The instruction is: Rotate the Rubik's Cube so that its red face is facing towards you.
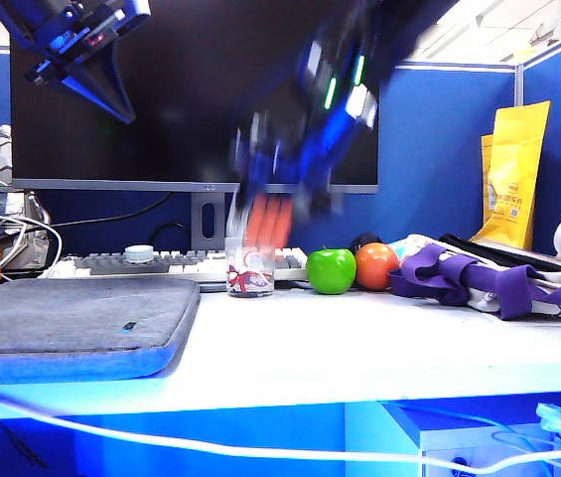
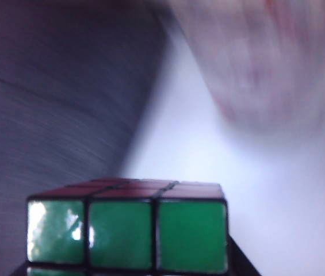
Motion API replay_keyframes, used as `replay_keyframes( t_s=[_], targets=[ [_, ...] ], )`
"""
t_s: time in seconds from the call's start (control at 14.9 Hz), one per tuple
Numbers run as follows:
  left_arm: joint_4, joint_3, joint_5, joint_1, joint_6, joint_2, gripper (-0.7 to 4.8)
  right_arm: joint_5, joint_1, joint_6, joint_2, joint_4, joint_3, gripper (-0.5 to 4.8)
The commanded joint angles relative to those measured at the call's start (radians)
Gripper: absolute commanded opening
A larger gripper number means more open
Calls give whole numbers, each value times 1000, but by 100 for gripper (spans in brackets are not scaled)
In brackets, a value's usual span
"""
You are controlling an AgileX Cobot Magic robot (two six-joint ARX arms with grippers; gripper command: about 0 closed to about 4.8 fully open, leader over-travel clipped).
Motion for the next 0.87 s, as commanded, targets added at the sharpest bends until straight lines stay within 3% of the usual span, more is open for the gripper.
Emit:
replay_keyframes(
  t_s=[0.07, 0.13, 0.27, 0.34, 0.4, 0.47, 0.67, 0.87],
  targets=[
    [48, 5, 81, 44, 12, -24, 25, -24, -37, -211, -80, -362, 212, -1],
    [58, 5, 131, 64, 18, -29, 25, -71, -50, -240, -121, -427, 232, -1],
    [74, 5, 319, 114, 16, -31, 24, -283, -77, -275, -226, -486, 231, -1],
    [74, 5, 513, 142, 35, -31, 24, -435, -96, -334, -291, -562, 231, -1],
    [66, 5, 702, 151, 132, -31, 24, -506, -107, -373, -338, -634, 231, -1],
    [68, 5, 832, 156, 208, -31, 19, -578, -121, -421, -373, -726, 227, -1],
    [90, 5, 1011, 155, 224, -31, 12, -717, -126, -397, -402, -726, 216, -1],
    [97, 5, 1020, 154, 224, -31, 12, -675, -121, -399, -397, -726, 158, -1]
  ],
)
